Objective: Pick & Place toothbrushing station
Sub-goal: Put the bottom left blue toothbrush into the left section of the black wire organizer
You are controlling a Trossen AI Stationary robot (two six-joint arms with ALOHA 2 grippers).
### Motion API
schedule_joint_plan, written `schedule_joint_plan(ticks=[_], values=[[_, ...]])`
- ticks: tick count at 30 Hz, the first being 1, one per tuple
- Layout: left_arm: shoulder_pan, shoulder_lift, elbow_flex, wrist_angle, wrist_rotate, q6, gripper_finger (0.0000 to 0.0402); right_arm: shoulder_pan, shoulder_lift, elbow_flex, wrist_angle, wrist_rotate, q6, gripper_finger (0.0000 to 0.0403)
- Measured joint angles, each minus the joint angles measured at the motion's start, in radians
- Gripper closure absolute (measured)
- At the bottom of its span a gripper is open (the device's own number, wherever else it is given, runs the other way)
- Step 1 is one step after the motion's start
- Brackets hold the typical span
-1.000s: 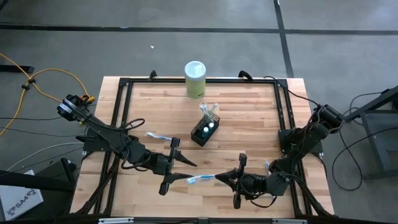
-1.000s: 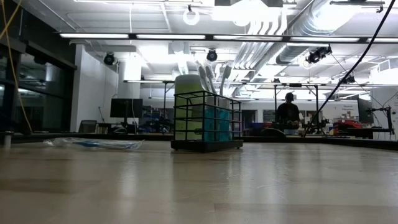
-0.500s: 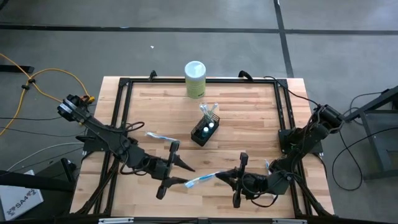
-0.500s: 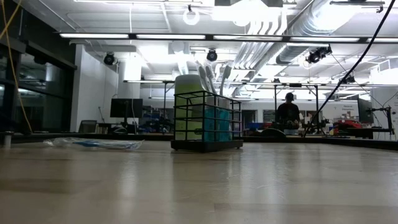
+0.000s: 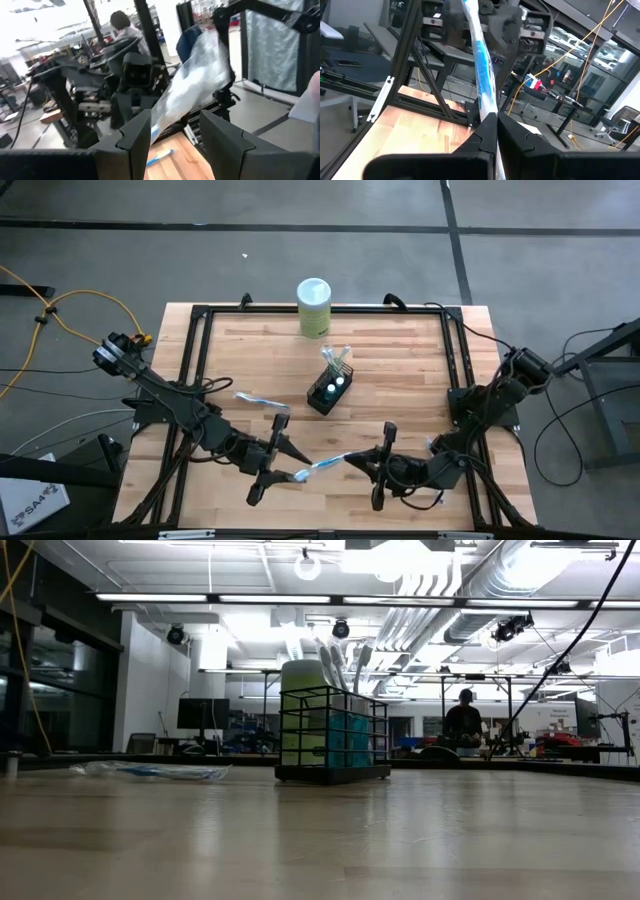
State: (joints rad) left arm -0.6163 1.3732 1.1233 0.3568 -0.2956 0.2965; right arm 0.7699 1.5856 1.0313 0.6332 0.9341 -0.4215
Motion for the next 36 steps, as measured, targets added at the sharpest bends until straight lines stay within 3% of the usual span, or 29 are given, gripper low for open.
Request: schedule_joint_plan(ticks=[12, 17, 25, 36], values=[[0.023, 0.011, 0.0, 0.026, 0.017, 0.003, 0.0249, -0.033, 0.0, 0.0, 0.0, -0.048, 0.008, 0.04], [0.023, 0.011, 0.0, 0.026, 0.017, 0.003, 0.0288, -0.033, 0.0, 0.0, 0.0, -0.048, 0.008, 0.04], [0.024, 0.011, 0.0, 0.027, 0.004, -0.003, 0.0388, -0.032, 0.0, 0.0, -0.002, -0.052, 0.008, 0.04], [0.023, 0.011, 0.0, 0.026, 0.009, -0.007, 0.0394, -0.032, 0.0, 0.0, -0.001, -0.052, 0.008, 0.04]])
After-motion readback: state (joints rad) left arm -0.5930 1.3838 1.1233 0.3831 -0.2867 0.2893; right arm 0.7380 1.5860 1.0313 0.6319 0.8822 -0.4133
